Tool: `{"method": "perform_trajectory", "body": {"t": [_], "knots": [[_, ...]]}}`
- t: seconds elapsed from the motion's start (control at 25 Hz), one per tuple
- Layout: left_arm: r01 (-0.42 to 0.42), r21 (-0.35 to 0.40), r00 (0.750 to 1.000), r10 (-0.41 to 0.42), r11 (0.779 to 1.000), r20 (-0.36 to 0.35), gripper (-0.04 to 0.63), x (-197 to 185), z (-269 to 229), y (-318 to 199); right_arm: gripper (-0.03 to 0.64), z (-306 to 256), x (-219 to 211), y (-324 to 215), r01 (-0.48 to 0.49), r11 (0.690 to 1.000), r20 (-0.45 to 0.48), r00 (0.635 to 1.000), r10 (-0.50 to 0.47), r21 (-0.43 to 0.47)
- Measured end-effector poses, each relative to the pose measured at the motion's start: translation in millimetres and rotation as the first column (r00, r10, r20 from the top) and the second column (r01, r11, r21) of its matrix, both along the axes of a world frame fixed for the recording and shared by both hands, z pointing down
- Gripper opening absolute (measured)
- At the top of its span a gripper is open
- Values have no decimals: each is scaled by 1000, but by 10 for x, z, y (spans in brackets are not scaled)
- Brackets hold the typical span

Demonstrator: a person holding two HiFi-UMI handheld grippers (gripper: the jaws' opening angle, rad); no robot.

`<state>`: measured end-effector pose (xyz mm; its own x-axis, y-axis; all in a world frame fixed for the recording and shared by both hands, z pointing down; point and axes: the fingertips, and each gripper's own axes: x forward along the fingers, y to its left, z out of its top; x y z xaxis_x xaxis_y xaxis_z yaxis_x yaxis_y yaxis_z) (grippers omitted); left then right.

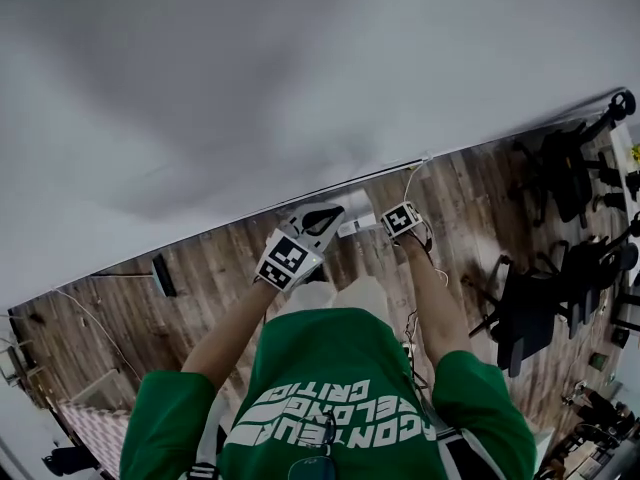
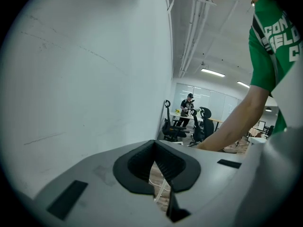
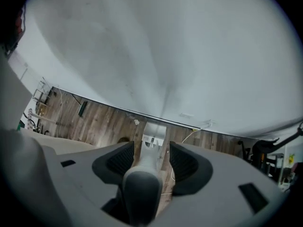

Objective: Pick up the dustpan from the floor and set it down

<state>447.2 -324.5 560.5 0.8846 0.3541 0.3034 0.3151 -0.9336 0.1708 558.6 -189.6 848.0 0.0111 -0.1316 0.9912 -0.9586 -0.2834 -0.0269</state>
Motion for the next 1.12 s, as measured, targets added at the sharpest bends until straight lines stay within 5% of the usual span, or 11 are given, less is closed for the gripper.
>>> {"method": "perform_trajectory", "body": {"t": [0.28,0.44,1.12], "knots": [[22,2,999,-22,1000,29,-3,-146,100,-101,218,178,102,72,-11,993,2,1000,11,-114],[23,11,999,-24,1000,46,-3,-164,149,-129,124,238,93,109,-38,988,2,999,39,-151],[72,-3,996,-72,997,45,-3,-206,167,-125,117,216,-3,299,-60,989,-48,997,54,-133]]}}
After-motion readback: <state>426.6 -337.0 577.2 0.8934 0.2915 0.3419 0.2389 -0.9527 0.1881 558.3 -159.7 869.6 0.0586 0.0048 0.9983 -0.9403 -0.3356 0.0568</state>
